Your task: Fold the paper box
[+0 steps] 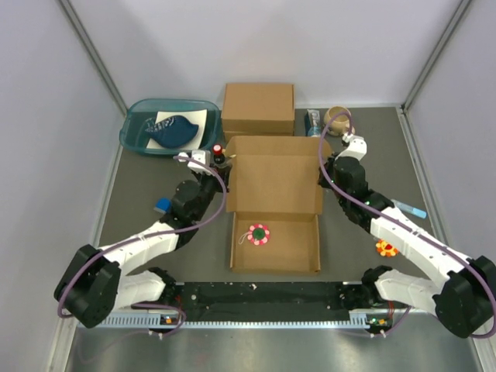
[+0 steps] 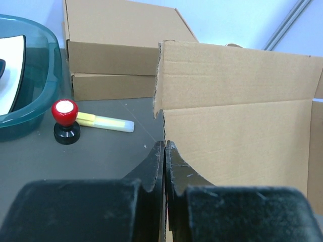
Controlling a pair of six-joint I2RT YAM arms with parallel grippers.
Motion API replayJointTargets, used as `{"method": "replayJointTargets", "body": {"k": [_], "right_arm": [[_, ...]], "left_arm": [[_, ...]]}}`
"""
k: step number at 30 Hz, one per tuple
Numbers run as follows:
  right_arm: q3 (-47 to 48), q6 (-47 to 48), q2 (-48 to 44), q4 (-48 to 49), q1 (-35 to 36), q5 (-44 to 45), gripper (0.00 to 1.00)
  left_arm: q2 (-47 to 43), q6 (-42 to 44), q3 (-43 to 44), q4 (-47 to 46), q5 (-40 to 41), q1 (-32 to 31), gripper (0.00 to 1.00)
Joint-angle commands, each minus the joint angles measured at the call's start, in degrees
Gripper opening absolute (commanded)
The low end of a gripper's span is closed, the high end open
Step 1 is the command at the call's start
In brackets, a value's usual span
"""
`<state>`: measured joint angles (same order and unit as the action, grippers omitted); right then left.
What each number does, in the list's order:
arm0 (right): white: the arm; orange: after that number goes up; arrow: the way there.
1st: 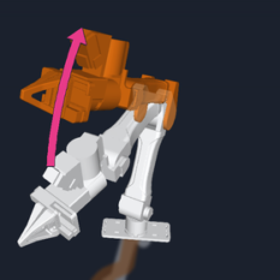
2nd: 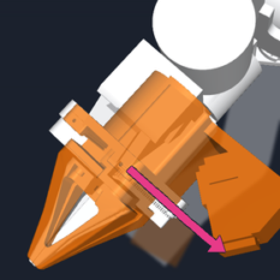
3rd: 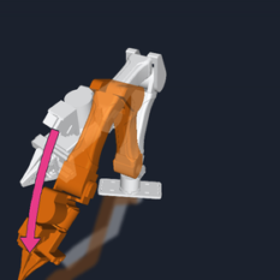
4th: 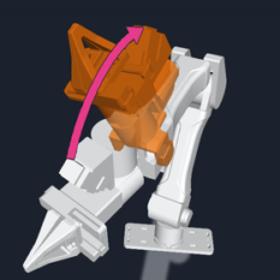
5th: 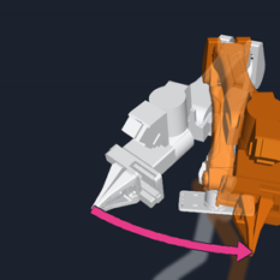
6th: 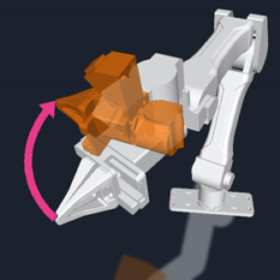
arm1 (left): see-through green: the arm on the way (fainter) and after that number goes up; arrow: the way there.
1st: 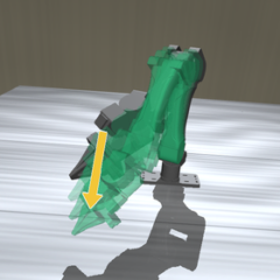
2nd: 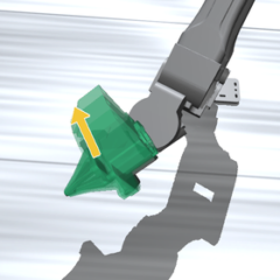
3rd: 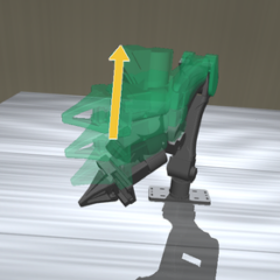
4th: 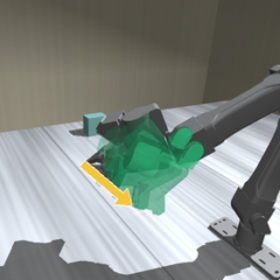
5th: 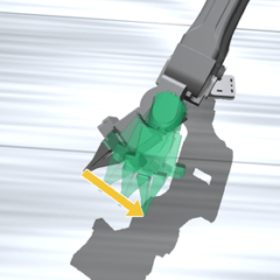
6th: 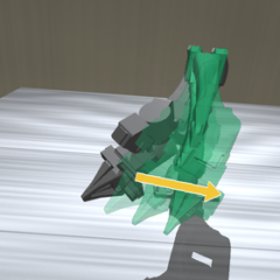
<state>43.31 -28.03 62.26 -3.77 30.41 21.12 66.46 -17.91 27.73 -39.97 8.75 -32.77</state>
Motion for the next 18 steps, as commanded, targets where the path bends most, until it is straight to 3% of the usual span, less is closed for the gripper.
{"method": "replayJointTargets", "body": {"k": [1, 8, 18], "right_arm": [[-2.35, -7.11, -1.88, 0.70, 3.68, 5.85, 0.00], [-4.46, -13.71, -2.14, -0.62, 9.30, 14.02, 0.00], [-4.46, -21.97, 0.14, -1.77, 15.11, 19.73, 0.00]], "left_arm": [[-0.80, -0.63, -2.23, -7.40, 6.00, -4.75, 0.00], [-1.33, -2.47, -5.74, -12.50, 14.61, -10.98, 0.00], [1.39, -3.62, -8.47, -19.26, 20.51, -19.86, 0.00]]}}
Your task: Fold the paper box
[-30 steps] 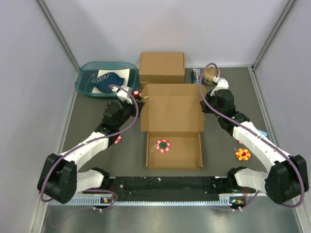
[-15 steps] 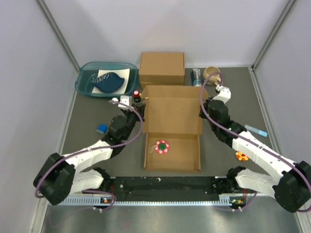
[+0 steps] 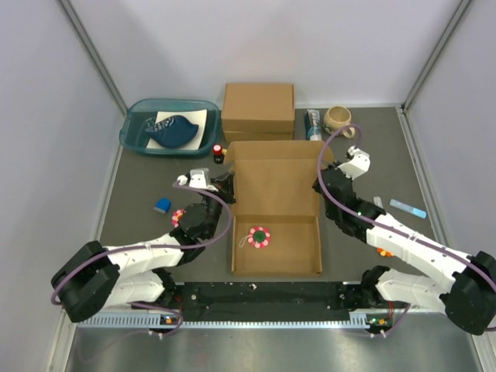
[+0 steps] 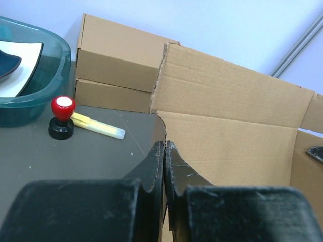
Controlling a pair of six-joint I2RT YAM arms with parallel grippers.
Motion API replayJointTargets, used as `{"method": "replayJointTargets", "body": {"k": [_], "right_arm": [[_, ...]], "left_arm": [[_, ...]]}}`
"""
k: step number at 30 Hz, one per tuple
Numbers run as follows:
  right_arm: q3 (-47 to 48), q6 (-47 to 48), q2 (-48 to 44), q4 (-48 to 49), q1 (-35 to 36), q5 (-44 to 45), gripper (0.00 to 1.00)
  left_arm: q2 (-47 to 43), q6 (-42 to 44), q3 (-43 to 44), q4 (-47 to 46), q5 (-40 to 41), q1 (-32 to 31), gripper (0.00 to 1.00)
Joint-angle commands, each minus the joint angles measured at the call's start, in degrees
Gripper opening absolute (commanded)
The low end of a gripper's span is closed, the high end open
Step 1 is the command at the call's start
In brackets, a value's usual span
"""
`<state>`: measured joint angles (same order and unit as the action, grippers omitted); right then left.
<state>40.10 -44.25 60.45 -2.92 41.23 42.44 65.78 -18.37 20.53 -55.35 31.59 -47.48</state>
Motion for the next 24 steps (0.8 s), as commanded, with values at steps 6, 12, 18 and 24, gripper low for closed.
{"method": "replayJointTargets", "body": {"k": [6, 12, 18, 24], "right_arm": [[-1.95, -9.44, 1.78, -6.39, 10.44, 2.82, 0.00], [-6.42, -14.62, 0.47, -10.96, 17.29, 7.56, 0.00], [-11.18, -21.22, -0.15, -14.74, 25.10, 12.40, 0.00], [-12.94, -26.58, -0.50, -19.66, 31.53, 15.40, 0.00]], "left_arm": [[4.18, -3.51, -2.08, -6.96, 1.62, -11.04, 0.00], [4.80, -2.46, -3.48, -9.77, 5.40, -16.23, 0.00], [3.22, -2.37, -7.61, -12.76, 8.74, -20.45, 0.00], [-0.47, -3.51, -12.70, -12.06, 11.64, -23.88, 0.00]]}}
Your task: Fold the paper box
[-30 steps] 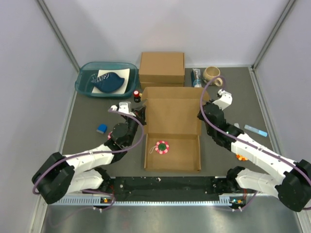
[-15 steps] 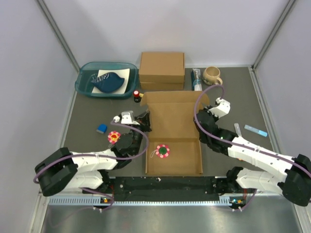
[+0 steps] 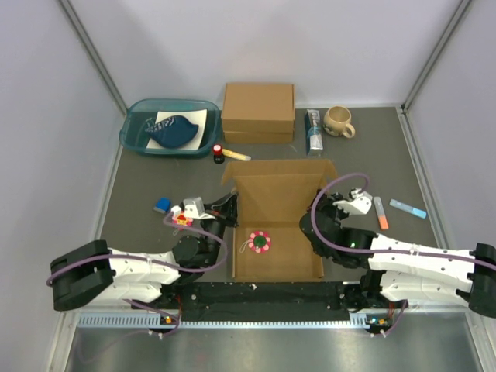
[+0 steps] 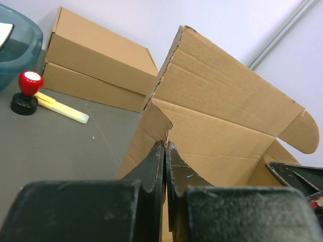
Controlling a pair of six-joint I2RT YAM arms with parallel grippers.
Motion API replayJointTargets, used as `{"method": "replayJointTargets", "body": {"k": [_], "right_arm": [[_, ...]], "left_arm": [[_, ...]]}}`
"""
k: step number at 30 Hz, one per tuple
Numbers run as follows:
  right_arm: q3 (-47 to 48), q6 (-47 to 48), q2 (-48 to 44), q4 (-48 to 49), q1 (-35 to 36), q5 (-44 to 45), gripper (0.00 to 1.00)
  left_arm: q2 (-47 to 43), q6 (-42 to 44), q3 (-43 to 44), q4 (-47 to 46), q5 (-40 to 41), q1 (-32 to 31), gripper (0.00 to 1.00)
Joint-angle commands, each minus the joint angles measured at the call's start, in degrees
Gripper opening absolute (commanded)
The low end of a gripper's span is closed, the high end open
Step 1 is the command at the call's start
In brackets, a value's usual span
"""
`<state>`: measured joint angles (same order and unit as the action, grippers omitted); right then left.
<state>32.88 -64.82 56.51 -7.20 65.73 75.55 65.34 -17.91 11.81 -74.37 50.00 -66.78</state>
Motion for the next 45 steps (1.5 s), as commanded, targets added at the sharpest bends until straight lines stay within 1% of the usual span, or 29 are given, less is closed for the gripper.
{"method": "replayJointTargets", "body": {"k": [1, 4, 8, 10, 14, 16, 20, 23, 25, 26, 29, 32, 33, 35, 36, 38, 39, 40, 41, 42, 43, 44, 45], "right_arm": [[-5.81, -6.81, 3.52, -17.39, 7.39, -17.72, 0.00], [-6.08, -9.53, 3.26, -20.82, 10.10, -17.89, 0.00], [-5.90, -13.14, 3.69, -25.47, 13.19, -18.42, 0.00], [-5.46, -15.86, 4.74, -27.68, 14.42, -19.12, 0.00], [-3.62, -22.17, 7.56, -35.32, 17.92, -21.57, 0.00], [-3.09, -23.68, 9.05, -37.00, 19.07, -22.72, 0.00], [-2.04, -29.30, 12.12, -39.99, 23.55, -23.43, 0.00], [-0.20, -33.25, 14.33, -44.47, 25.84, -23.26, 0.00], [0.69, -33.88, 14.85, -46.57, 27.34, -22.82, 0.00], [1.21, -33.80, 14.94, -46.76, 27.78, -22.55, 0.00], [2.09, -32.75, 14.94, -47.29, 29.62, -22.20, 0.00], [3.32, -32.13, 13.99, -48.87, 31.56, -20.71, 0.17], [3.59, -31.78, 13.54, -49.22, 31.82, -20.44, 0.28], [4.47, -29.59, 11.53, -50.01, 32.17, -19.74, 0.36], [4.82, -28.88, 10.73, -50.54, 32.35, -19.48, 0.44], [5.78, -26.87, 9.24, -51.76, 32.44, -18.86, 0.51], [6.31, -26.33, 7.58, -52.29, 32.53, -18.69, 0.57], [7.45, -25.54, 6.87, -52.82, 32.61, -18.16, 0.59], [7.89, -23.62, 6.07, -53.44, 32.88, -17.81, 0.69], [8.51, -22.56, 4.85, -53.70, 33.05, -17.63, 0.83], [9.82, -20.28, 4.14, -53.79, 33.32, -17.19, 0.88], [10.44, -18.96, 3.44, -53.88, 34.36, -16.75, 0.95], [11.84, -17.64, 2.39, -53.97, 34.89, -15.97, 0.99]], "left_arm": [[-1.17, -4.32, -4.25, 7.48, -6.49, -5.54, 0.00], [-3.28, -4.85, -4.87, 10.38, -5.79, -6.86, 0.00], [-4.08, -5.82, -5.66, 11.17, -5.18, -9.67, 0.00], [-3.91, -6.60, -5.84, 11.88, -4.82, -11.34, 0.00], [-2.85, -7.14, -5.93, 12.32, -3.16, -15.03, 0.00], [-2.24, -7.40, -5.93, 13.01, -2.54, -17.31, 0.00], [-1.71, -8.54, -6.01, 14.95, -0.43, -20.75, 0.00], [-2.50, -9.07, -6.62, 17.23, 2.12, -23.21, 0.00], [-4.25, -10.29, -7.07, 18.99, 3.79, -24.35, 0.00], [-4.87, -10.91, -7.15, 21.61, 4.14, -24.53, 0.00], [-7.50, -11.97, -7.24, 24.96, 5.37, -25.15, 0.00], [-9.26, -11.09, -7.33, 26.64, 6.78, -25.24, 0.00], [-10.22, -10.57, -7.24, 28.04, 6.87, -25.32, 0.00], [-11.28, -10.13, -6.89, 29.54, 7.57, -25.24, 0.00], [-11.64, -9.86, -6.80, 30.59, 7.92, -25.32, 0.00], [-12.34, -9.42, -6.80, 31.47, 8.88, -25.33, 0.00], [-12.78, -9.25, -6.80, 31.83, 9.15, -25.33, 0.00], [-13.04, -9.25, -6.80, 32.87, 9.33, -25.33, 0.00], [-13.66, -9.25, -6.80, 33.32, 9.94, -25.33, 0.00], [-13.92, -9.33, -6.72, 33.85, 10.20, -25.33, 0.00], [-14.01, -9.25, -6.72, 34.55, 10.56, -25.33, 0.00], [-14.45, -9.25, -6.72, 35.08, 10.99, -25.33, 0.00], [-14.63, -9.25, -6.63, 35.60, 11.26, -25.33, 0.01]]}}
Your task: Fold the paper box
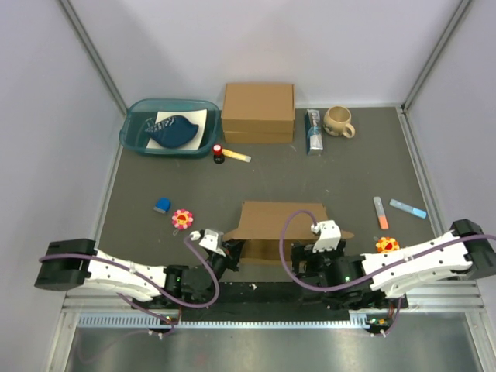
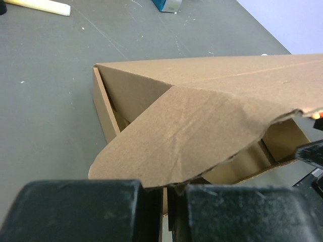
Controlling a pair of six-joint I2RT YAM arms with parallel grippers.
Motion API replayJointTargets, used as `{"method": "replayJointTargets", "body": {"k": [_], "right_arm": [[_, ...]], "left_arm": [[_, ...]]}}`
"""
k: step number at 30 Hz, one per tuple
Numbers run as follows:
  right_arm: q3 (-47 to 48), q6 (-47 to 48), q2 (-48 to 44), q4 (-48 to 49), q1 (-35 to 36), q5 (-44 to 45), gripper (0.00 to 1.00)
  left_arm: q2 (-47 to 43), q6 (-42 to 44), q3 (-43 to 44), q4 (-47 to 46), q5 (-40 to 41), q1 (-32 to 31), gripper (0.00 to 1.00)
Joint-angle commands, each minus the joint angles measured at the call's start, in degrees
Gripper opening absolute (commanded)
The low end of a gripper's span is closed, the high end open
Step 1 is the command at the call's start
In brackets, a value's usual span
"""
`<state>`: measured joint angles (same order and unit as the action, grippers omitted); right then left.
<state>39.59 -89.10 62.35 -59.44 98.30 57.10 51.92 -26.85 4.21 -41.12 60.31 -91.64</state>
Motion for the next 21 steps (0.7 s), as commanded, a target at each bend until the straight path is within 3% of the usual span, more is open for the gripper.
{"method": "replayJointTargets", "body": {"k": [1, 10, 16, 21], "right_arm": [[5.84, 9.36, -4.07, -1.73, 3.12, 2.58, 0.99], [16.03, 28.69, -8.03, 0.82, 14.81, 6.53, 0.99], [24.20, 35.73, -8.12, 0.90, 20.52, 13.37, 0.99], [26.42, 36.28, -13.81, 0.90, 20.18, 23.21, 0.97]], "left_arm": [[-1.30, -0.39, 0.98, 3.15, 1.21, -0.47, 0.01], [-1.04, -1.45, 1.15, 5.79, 3.05, -0.47, 0.01], [-0.59, -3.47, 3.61, 12.11, 4.90, -0.47, 0.01], [-4.28, -8.02, 5.02, 21.94, 3.32, -0.47, 0.14]]}}
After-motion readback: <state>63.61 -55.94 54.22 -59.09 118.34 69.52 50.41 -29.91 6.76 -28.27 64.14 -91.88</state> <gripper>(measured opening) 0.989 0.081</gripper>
